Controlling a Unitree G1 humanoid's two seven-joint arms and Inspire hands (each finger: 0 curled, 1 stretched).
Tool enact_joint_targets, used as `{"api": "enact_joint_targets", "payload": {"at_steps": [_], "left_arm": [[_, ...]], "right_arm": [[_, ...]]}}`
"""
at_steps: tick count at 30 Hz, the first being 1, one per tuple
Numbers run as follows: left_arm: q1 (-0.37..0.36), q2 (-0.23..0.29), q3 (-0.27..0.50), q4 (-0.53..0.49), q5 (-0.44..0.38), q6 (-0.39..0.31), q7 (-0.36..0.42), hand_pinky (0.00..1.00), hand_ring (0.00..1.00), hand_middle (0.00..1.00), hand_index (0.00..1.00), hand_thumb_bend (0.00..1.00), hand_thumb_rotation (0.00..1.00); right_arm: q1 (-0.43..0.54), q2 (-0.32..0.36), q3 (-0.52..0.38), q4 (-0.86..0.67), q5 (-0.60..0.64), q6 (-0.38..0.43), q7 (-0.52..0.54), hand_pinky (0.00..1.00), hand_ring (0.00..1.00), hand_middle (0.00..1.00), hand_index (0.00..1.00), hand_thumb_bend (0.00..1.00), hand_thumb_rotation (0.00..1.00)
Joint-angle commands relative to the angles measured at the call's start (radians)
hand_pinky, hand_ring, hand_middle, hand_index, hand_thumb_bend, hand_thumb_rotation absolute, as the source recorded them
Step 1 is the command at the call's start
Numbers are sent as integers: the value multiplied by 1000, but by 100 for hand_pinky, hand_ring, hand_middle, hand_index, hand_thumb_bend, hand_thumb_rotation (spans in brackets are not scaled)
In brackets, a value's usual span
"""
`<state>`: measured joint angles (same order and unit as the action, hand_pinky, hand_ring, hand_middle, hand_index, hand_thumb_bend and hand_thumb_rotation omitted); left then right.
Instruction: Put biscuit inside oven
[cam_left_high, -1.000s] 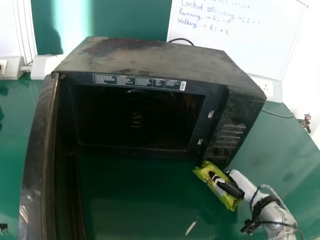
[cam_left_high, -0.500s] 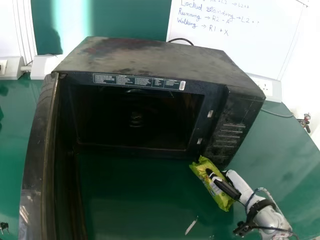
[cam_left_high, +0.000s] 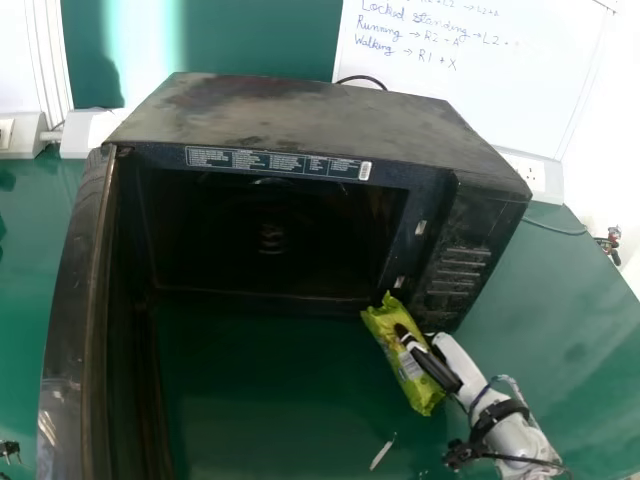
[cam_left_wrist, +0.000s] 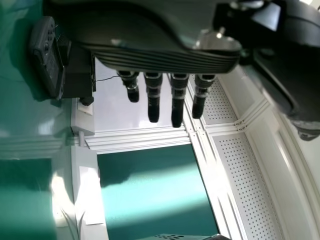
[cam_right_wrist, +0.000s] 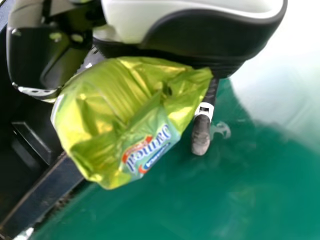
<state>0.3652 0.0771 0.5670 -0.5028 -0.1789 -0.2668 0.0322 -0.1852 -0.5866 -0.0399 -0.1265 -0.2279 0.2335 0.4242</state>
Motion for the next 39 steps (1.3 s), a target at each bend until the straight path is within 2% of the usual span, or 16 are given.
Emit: {"api": "enact_joint_targets", "payload": {"at_steps": [1,17,39], "left_arm": [[-1,-1,-6,13,3,-14,-1,95,92,91,97,93,100],[-14,-18,-19,20,25,-19,17,95,92,91,97,93,100],[-22,-17,-29,43,35,-50,14,95,92,91,97,91,100]], "right_arm": [[-17,30,11,-1,26,-1,-5,20,25,32,47,51,16],[-56,95,63,-90,21,105,-20,12,19,27,47,51,15],[-208,204,172,-151,17,256,-26,9,16,24,47,51,16]]}}
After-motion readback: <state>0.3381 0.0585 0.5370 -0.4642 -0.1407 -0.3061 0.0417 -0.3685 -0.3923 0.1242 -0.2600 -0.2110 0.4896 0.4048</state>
